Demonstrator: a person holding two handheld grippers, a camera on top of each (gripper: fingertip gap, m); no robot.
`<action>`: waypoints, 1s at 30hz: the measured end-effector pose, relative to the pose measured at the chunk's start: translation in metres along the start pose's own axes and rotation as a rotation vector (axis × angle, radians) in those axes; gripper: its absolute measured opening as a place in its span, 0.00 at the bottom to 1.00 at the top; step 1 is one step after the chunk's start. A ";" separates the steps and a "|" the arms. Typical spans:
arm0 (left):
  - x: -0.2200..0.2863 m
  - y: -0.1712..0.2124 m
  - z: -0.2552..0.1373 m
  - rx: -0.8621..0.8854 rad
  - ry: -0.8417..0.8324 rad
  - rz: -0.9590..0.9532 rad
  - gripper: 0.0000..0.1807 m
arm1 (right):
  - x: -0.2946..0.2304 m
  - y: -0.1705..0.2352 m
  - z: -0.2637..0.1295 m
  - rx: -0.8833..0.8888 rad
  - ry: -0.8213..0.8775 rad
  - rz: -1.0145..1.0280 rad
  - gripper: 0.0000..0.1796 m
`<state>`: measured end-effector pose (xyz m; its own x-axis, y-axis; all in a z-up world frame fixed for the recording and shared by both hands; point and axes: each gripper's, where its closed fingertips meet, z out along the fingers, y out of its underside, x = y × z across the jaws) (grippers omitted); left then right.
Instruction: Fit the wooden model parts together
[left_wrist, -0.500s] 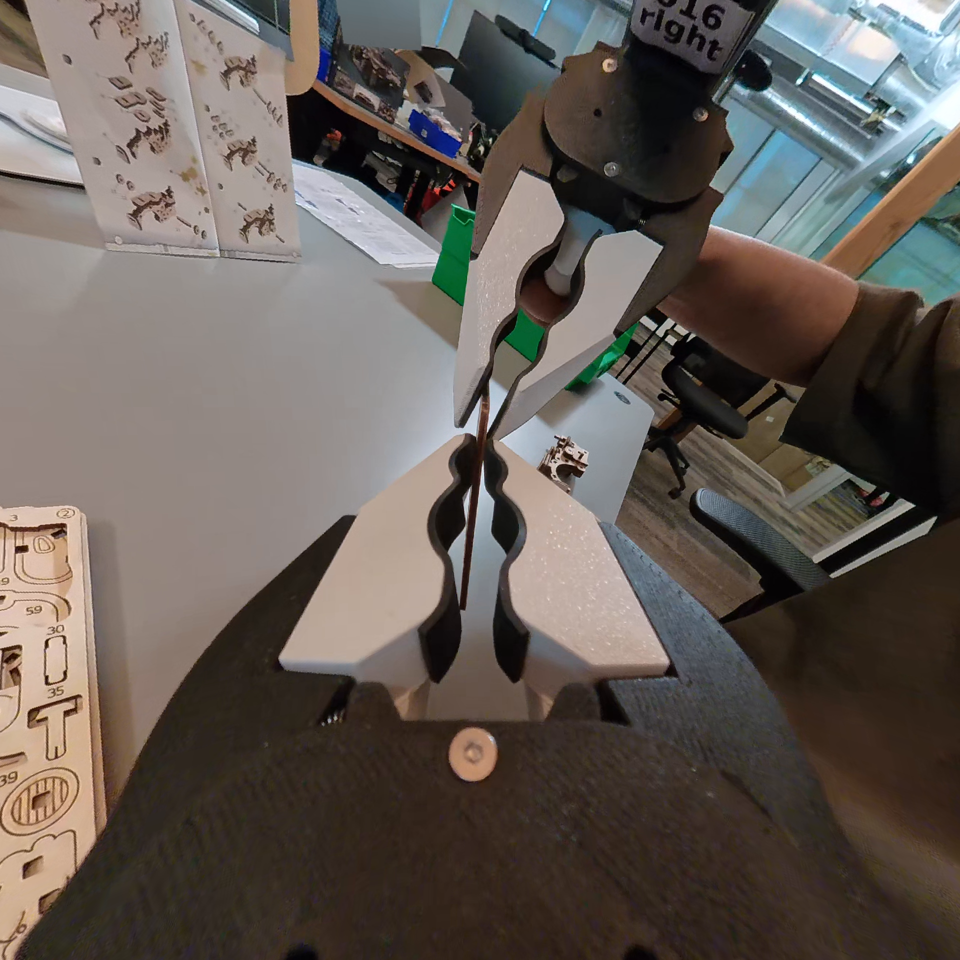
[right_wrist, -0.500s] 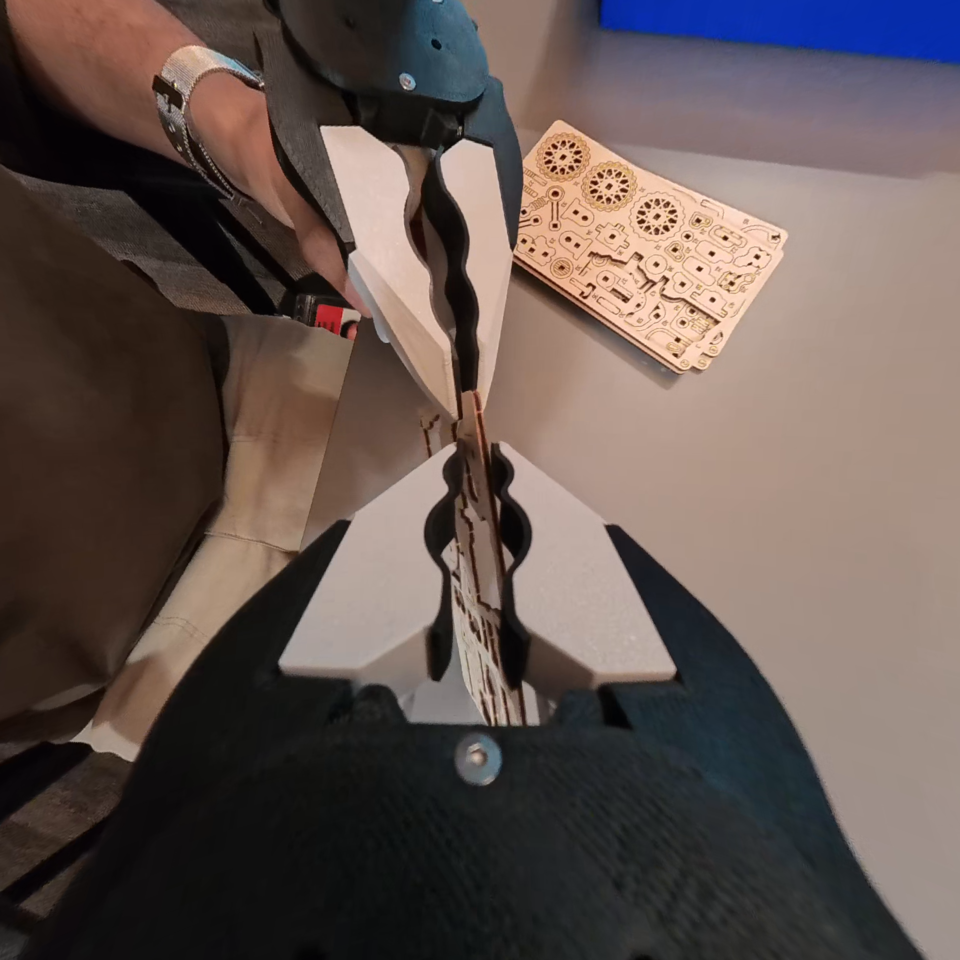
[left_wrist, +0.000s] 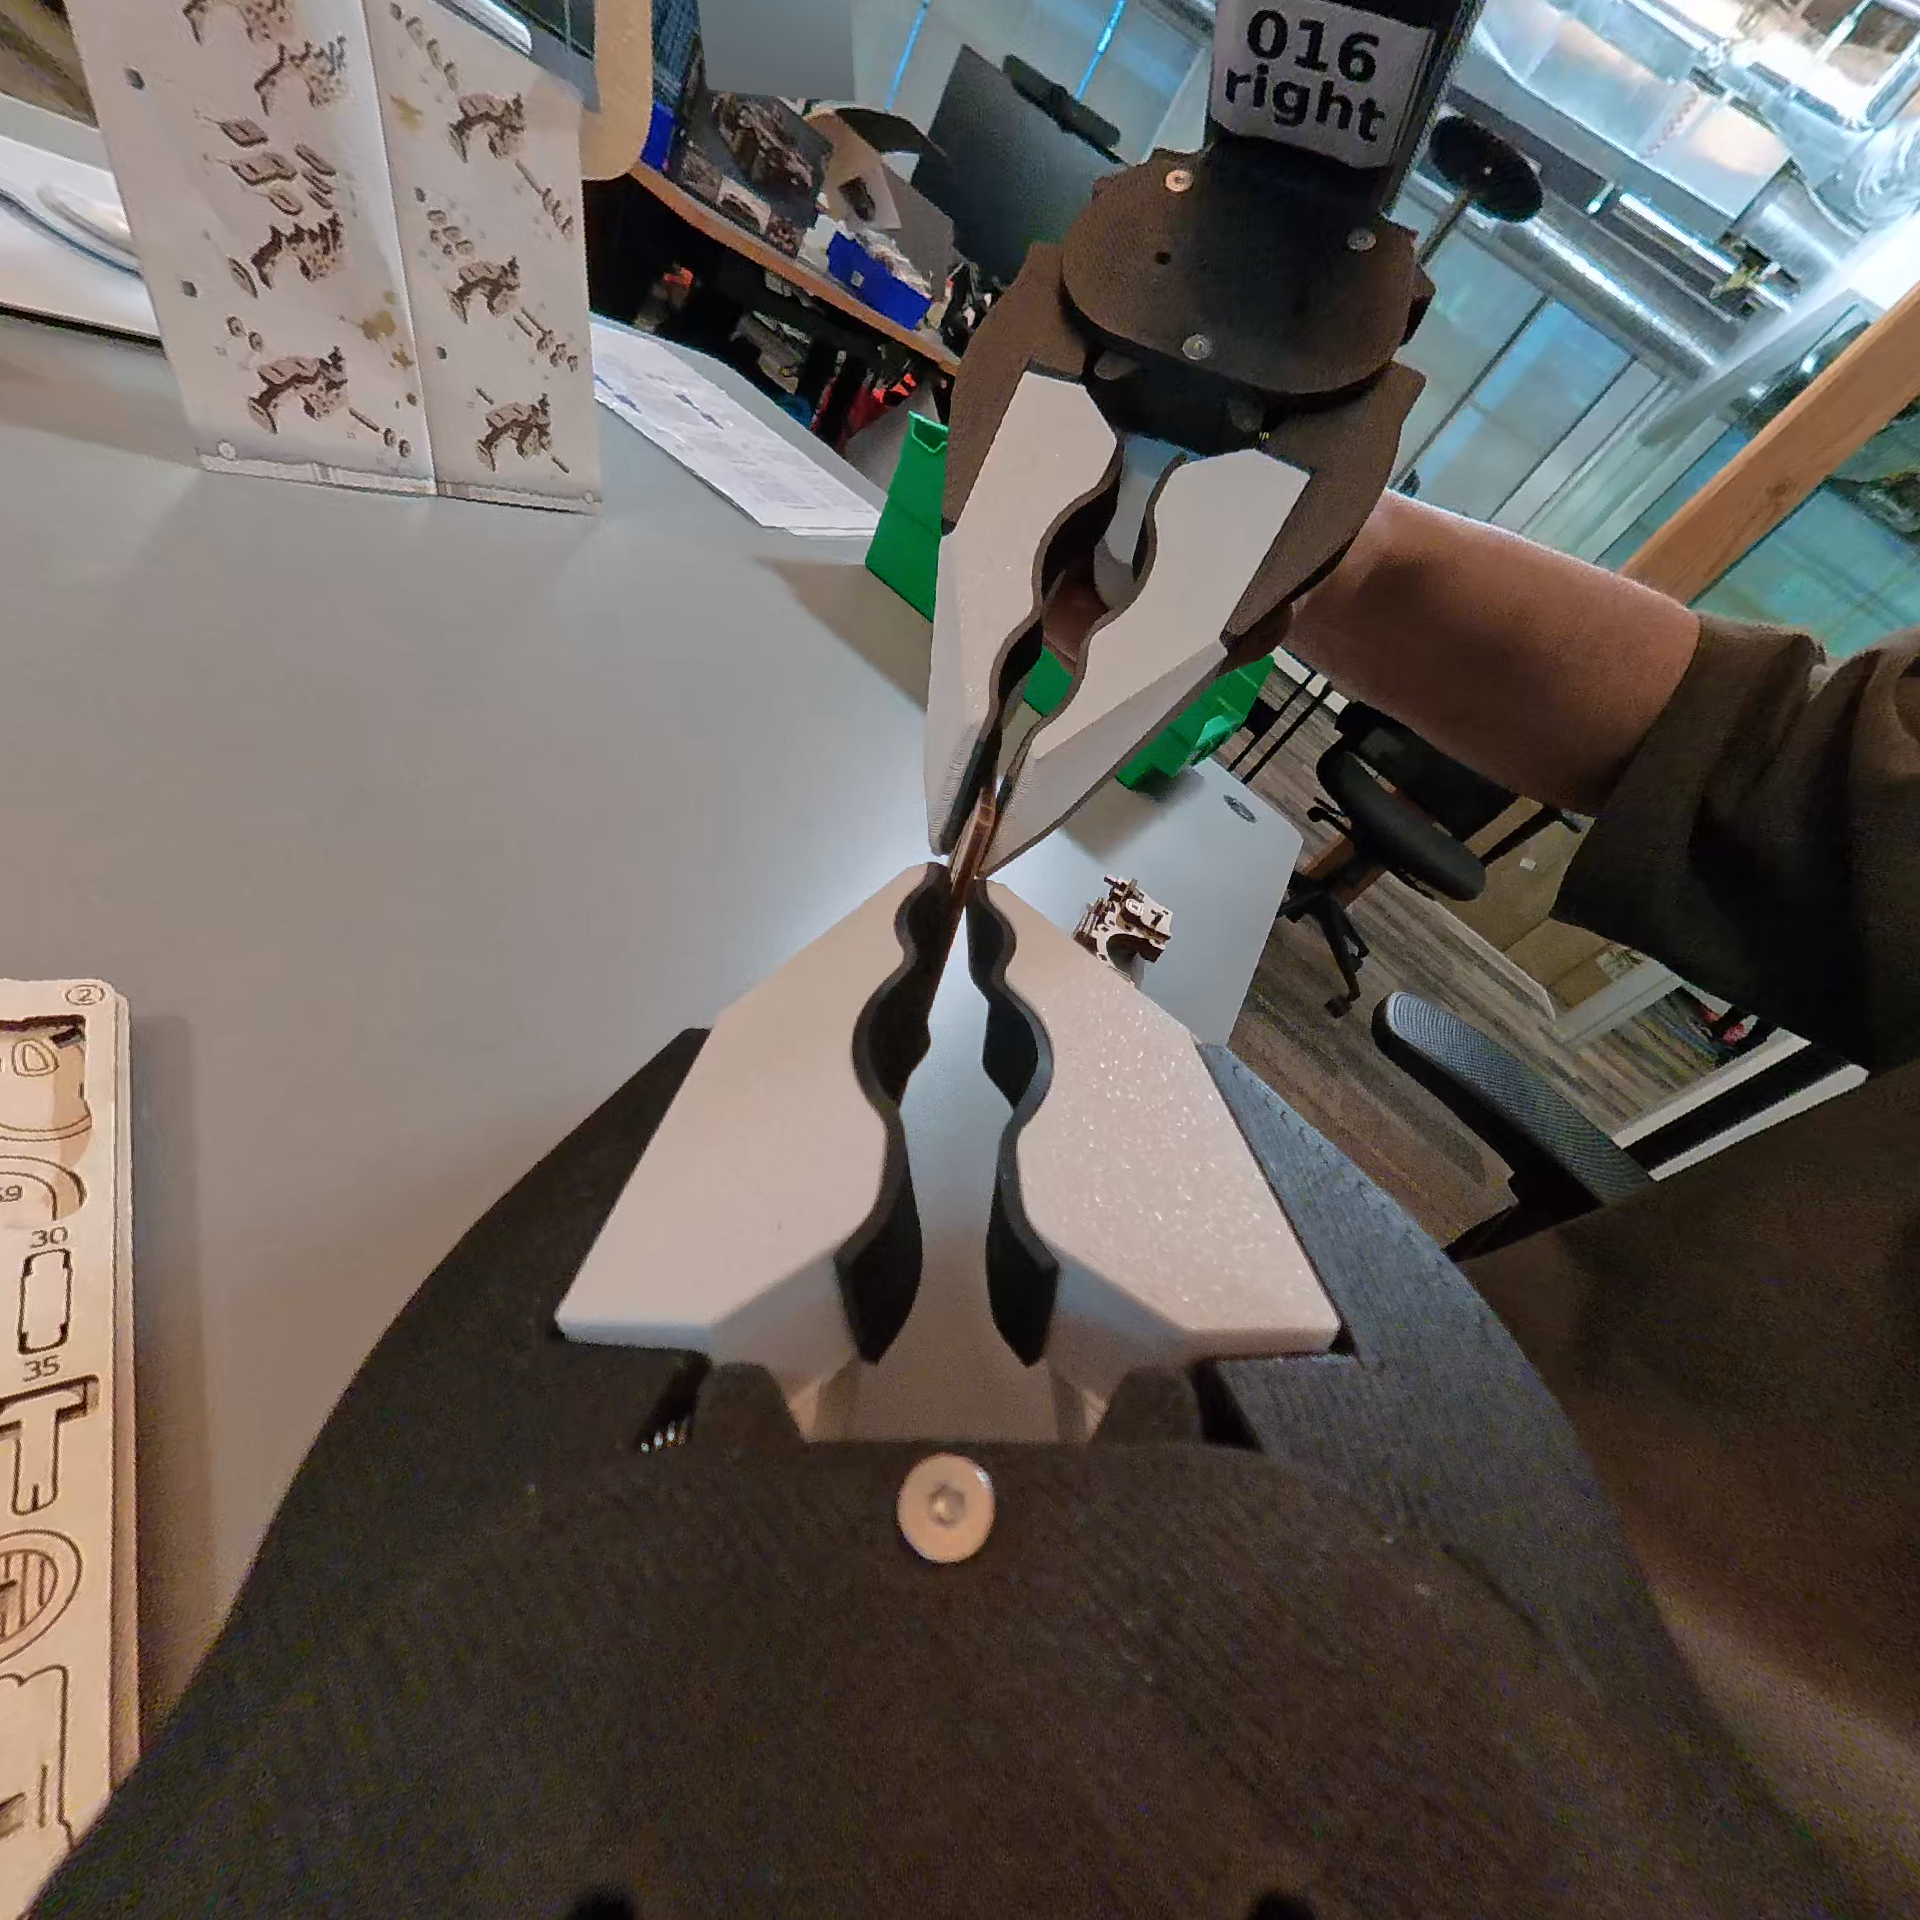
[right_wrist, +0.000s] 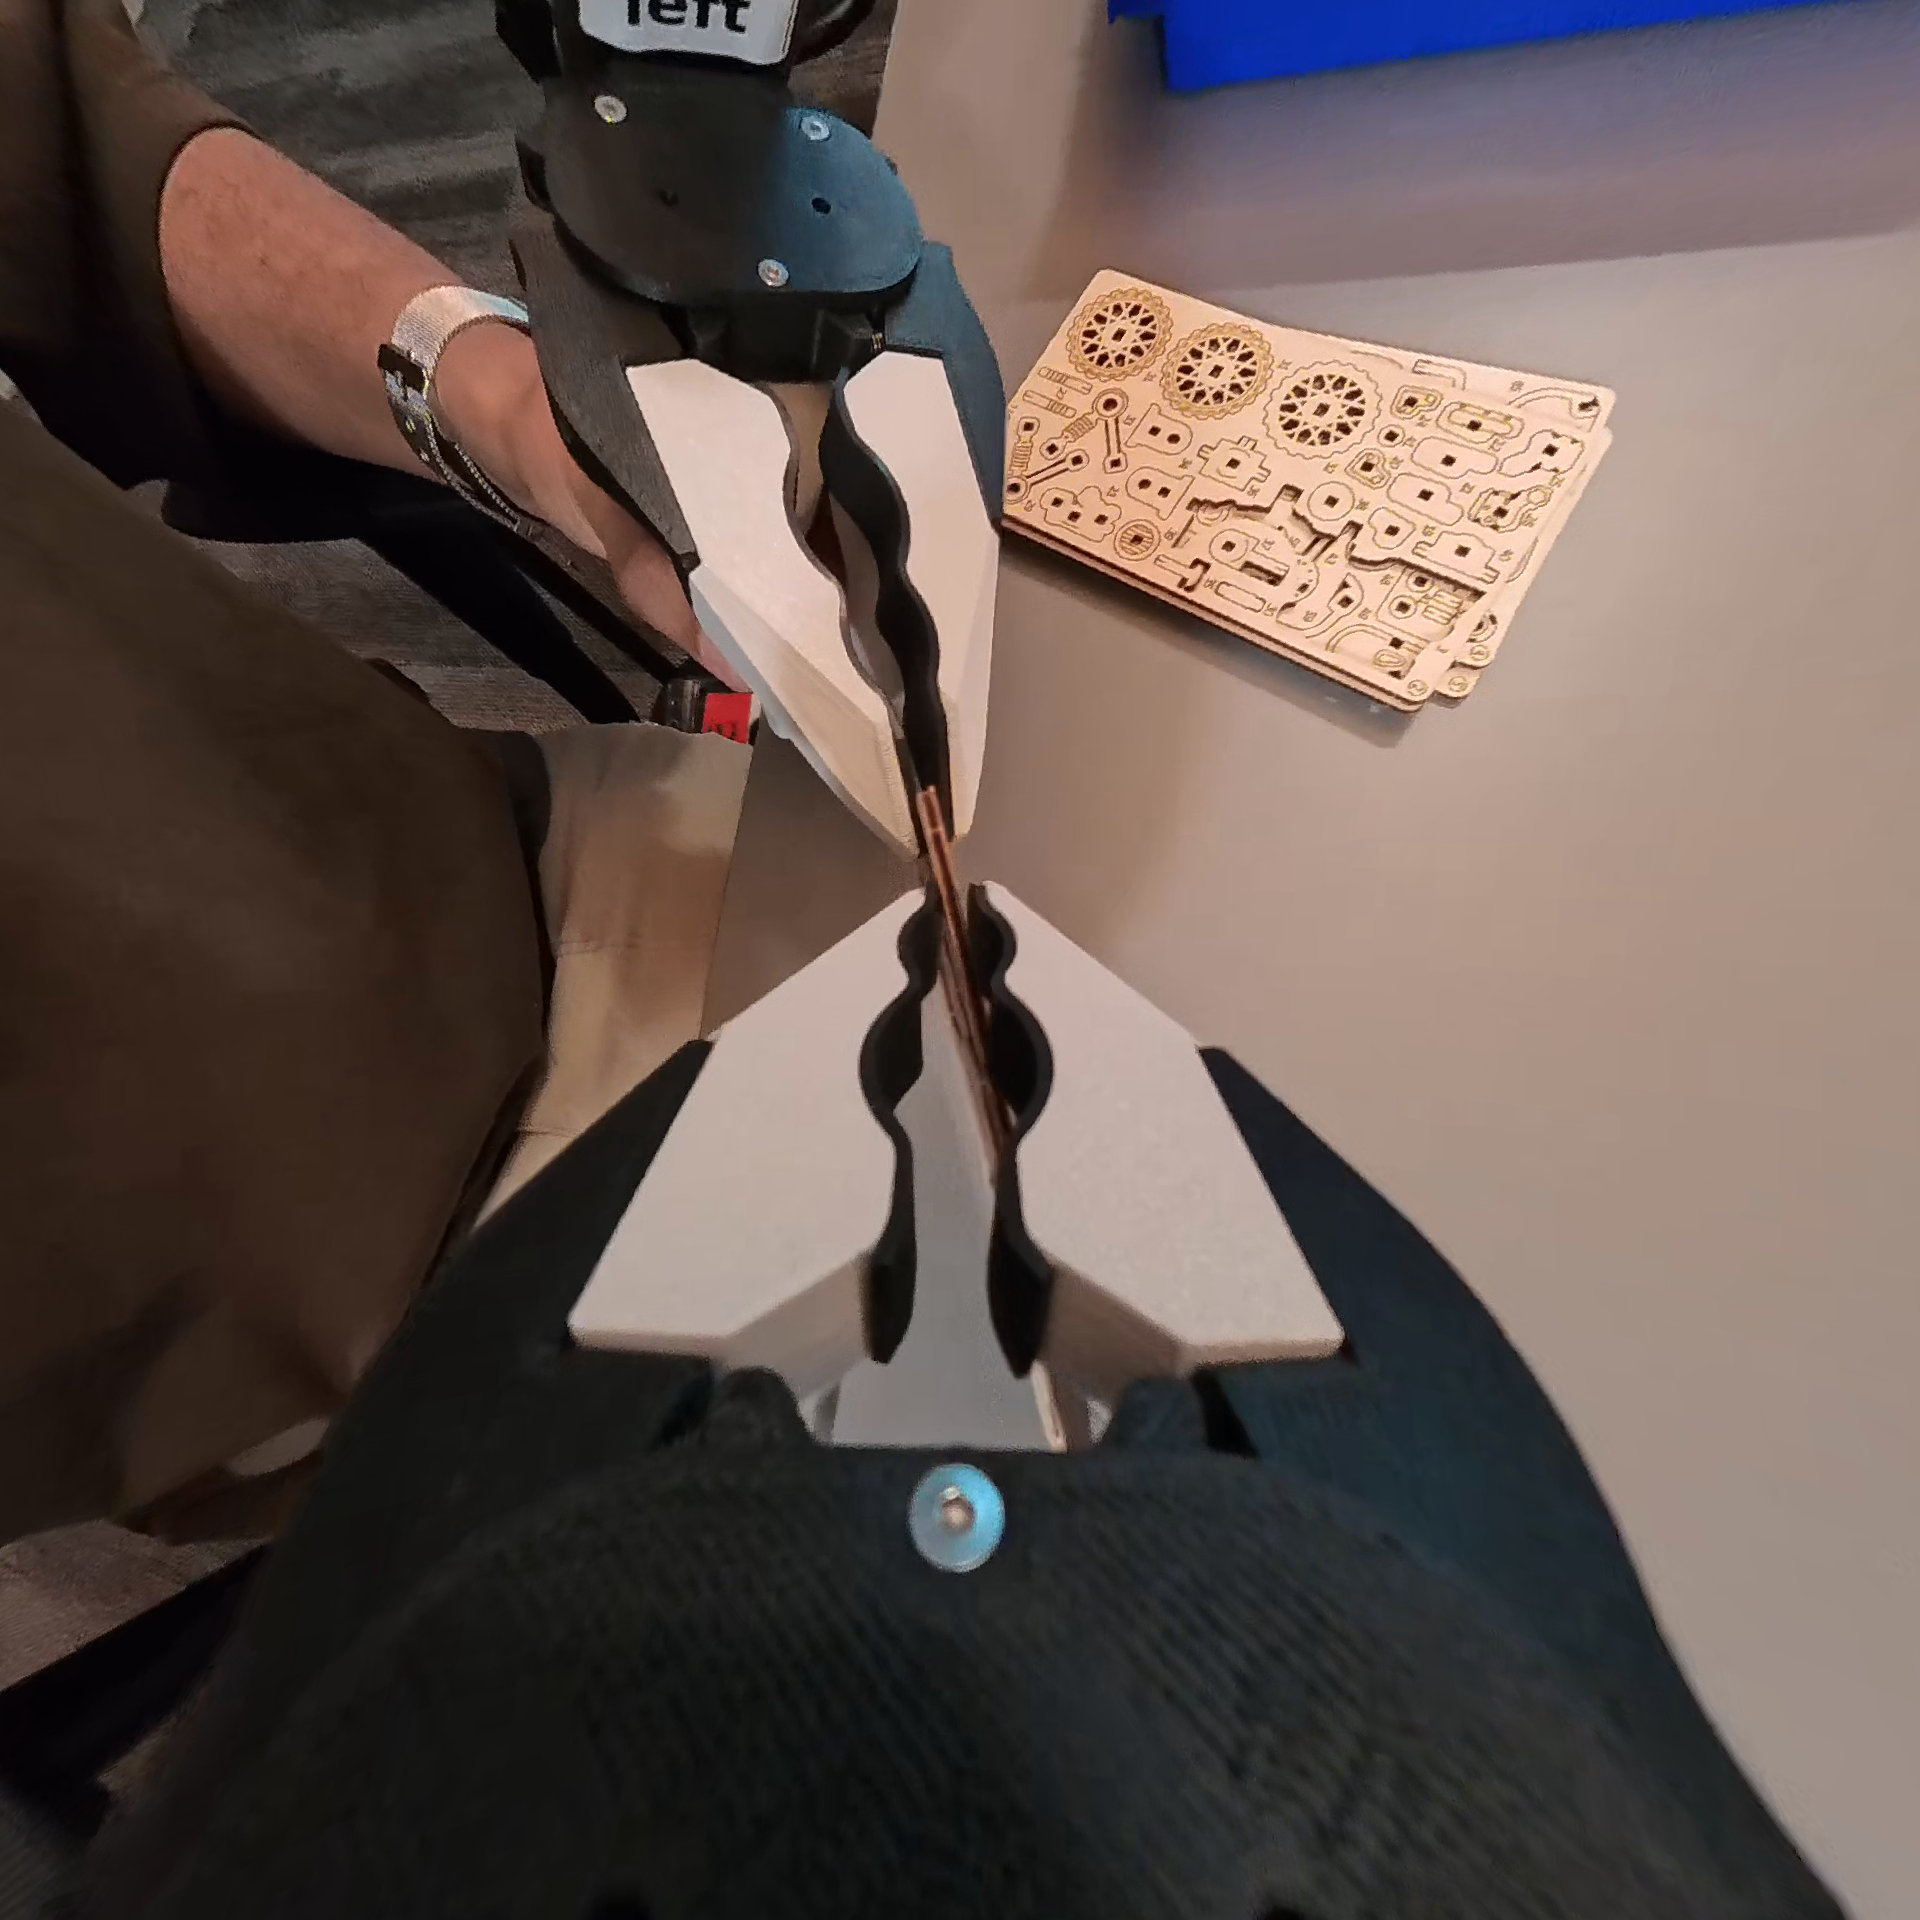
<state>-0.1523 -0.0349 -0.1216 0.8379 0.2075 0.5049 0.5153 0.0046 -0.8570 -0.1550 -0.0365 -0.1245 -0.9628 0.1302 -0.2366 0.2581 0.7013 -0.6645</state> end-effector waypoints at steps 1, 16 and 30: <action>0.000 0.001 0.000 -0.001 -0.001 0.001 0.01 | -0.001 0.001 0.000 -0.001 -0.001 0.005 0.01; -0.011 0.007 0.001 -0.023 -0.018 -0.079 0.00 | 0.013 0.004 0.005 -0.052 0.238 -0.170 0.06; -0.014 0.016 0.005 -0.058 -0.032 -0.101 0.00 | 0.012 0.013 0.009 -0.198 0.249 -0.179 0.05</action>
<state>-0.1572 -0.0330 -0.1428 0.7756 0.2397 0.5839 0.6069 -0.0291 -0.7942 -0.1629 -0.0320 -0.1426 -0.9875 0.1425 0.0671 0.0867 0.8476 -0.5235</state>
